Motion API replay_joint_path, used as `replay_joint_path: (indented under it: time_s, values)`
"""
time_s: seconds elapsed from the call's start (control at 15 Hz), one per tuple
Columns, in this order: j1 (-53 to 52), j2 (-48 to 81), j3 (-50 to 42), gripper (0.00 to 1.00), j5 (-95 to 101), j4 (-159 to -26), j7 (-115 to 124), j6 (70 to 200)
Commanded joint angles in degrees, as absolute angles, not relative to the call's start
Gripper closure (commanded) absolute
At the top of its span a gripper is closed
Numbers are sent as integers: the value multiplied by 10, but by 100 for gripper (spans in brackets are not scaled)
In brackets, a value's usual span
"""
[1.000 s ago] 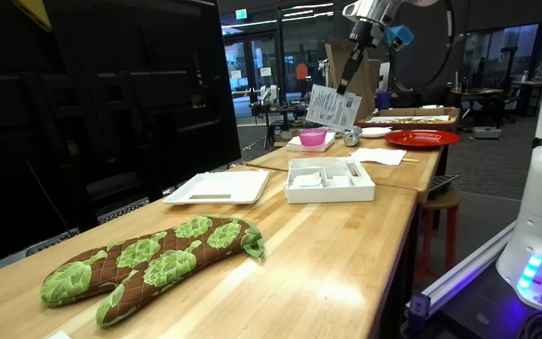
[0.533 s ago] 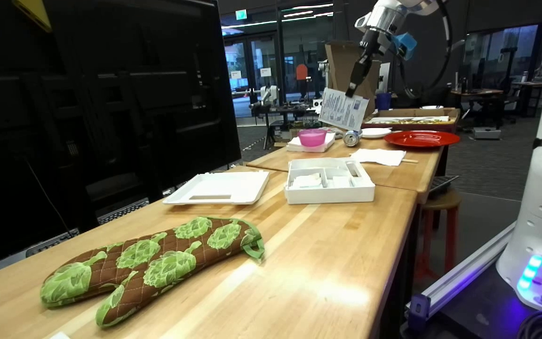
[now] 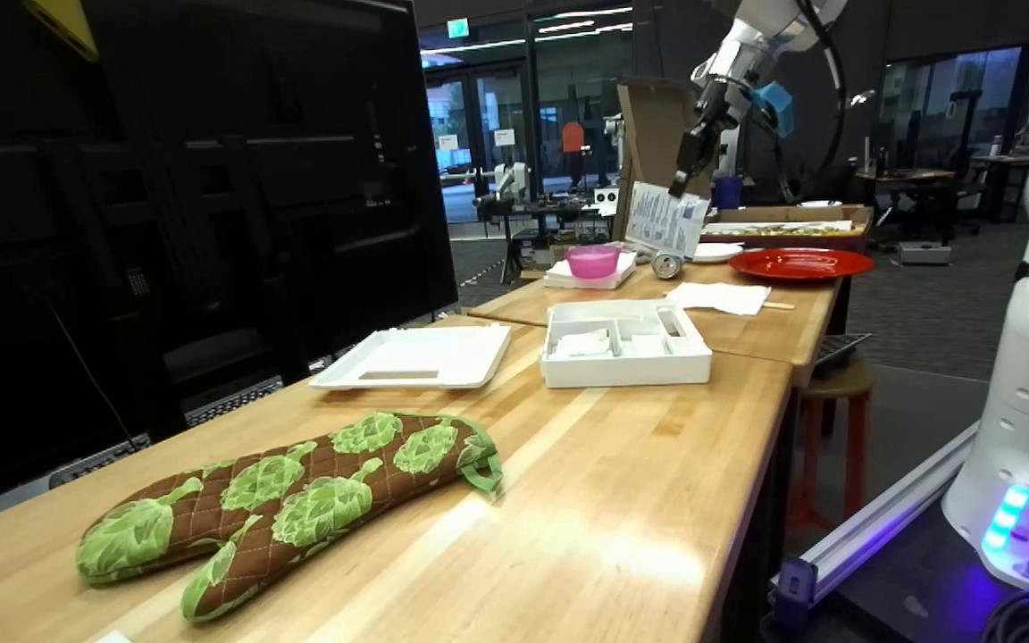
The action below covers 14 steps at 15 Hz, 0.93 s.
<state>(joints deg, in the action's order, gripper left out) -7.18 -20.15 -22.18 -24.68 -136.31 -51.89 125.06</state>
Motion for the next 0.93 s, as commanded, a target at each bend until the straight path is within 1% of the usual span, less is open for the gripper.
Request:
replay_joint_path:
  time_s: [0.0,0.4,0.87]
  values:
    - [-35,-153,-221,100,-289,-1321,-547,1213]
    - [15,-96,-205,100,-326,-1292,-556,1198]
    - [36,-30,-158,100,-339,-1282,-549,1249]
